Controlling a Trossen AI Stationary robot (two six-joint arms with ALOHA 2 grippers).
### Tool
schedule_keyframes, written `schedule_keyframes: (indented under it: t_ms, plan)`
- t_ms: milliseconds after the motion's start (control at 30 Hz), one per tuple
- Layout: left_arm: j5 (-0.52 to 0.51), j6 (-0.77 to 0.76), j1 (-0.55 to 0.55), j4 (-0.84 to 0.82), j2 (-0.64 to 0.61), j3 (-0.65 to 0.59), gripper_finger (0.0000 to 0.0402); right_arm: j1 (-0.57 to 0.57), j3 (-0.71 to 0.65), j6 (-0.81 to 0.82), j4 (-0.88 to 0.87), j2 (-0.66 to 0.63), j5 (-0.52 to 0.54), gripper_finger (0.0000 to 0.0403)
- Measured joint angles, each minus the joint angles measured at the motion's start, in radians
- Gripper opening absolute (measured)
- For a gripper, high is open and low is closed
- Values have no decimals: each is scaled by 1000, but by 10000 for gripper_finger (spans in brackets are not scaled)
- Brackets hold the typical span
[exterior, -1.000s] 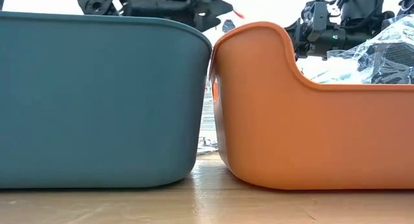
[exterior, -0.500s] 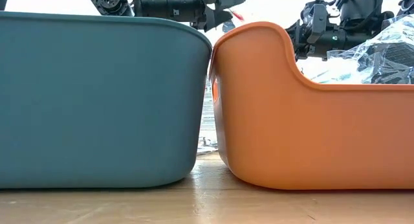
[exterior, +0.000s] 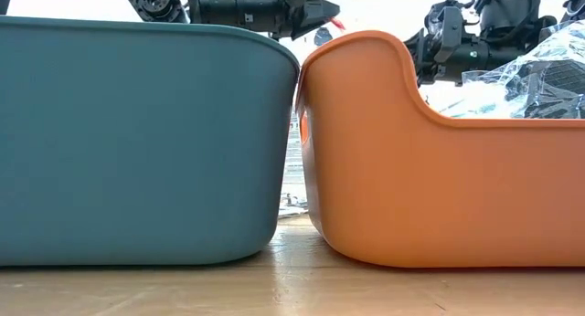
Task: Pick & Place Travel size toiletries
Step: Put the orange toothbrush into the black bin
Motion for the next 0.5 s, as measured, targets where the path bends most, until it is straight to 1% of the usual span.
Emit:
schedule_keyframes:
  t_ms: [33,67,133,167,233,367,500]
  plan:
    - [5,1,0,0,0,0,23,-1,0,-7,-4,0,1,33]
    - [4,2,-1,-1,0,0,14,-1,1,-12,-8,0,0,33]
    - [4,1,-2,-1,0,0,13,-1,1,-12,-8,0,0,37]
    - [1,3,-2,-1,0,0,16,-1,1,-11,-11,0,0,46]
    - [-16,16,-2,-4,0,0,18,-2,1,0,-22,0,8,73]
    - [-51,63,-8,-13,-17,0,7,-2,1,34,-34,-1,13,137]
    - [-113,80,-9,-52,-50,0,16,-2,1,63,-51,-1,12,196]
